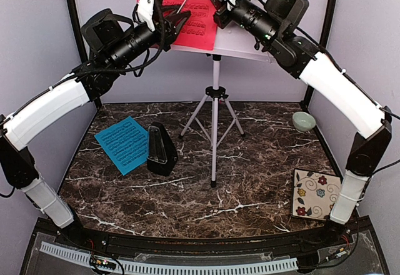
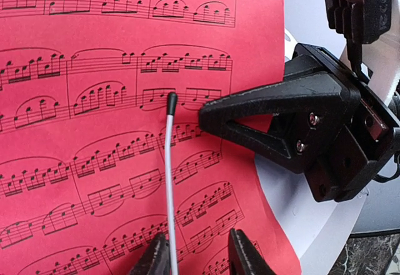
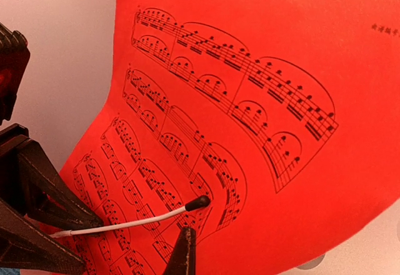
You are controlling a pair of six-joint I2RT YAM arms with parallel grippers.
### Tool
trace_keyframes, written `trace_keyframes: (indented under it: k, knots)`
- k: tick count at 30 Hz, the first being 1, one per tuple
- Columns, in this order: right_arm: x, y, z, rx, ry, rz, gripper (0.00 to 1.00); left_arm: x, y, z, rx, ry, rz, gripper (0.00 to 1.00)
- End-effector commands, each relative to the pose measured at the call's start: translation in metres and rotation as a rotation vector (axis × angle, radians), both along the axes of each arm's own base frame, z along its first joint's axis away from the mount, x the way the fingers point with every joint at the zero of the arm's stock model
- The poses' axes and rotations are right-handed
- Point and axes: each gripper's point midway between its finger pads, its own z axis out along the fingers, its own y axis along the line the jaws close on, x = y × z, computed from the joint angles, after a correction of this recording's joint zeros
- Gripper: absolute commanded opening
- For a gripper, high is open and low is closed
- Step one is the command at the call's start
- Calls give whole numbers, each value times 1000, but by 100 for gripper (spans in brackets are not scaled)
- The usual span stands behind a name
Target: Set up the instrument practice props
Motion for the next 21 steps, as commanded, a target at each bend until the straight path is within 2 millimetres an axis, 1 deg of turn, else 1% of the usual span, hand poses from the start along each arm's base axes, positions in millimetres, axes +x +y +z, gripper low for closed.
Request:
trace_keyframes:
  k: [1,2,4,6,10,13,15,17,19,21]
  knots:
    - [-4,-1,10,42,-40,-4,3,-22,12,20,-46,-37,-34,36]
    - [-5,-2,11,44,-43,-5,6,-23,13,20,-48,-33,-36,36]
    - [-5,-3,13,49,-46,-5,8,-25,15,19,-51,-28,-41,38]
    - [-6,-4,14,52,-47,-5,15,-27,18,19,-55,-21,-41,40]
    - [-10,-10,19,67,-48,-8,19,-35,28,21,-71,-14,-30,45]
    - [-11,-15,20,76,-46,-23,28,-38,38,20,-83,-2,-4,50]
    - [-12,-20,20,83,-44,-37,36,-39,44,17,-82,11,14,51]
    - [-15,-27,23,97,-46,-46,40,-40,50,14,-82,24,30,52]
    - [-19,-33,25,113,-43,-48,43,-40,58,12,-91,44,57,53]
    - [-22,-38,26,126,-32,-46,43,-41,67,11,-103,70,88,54]
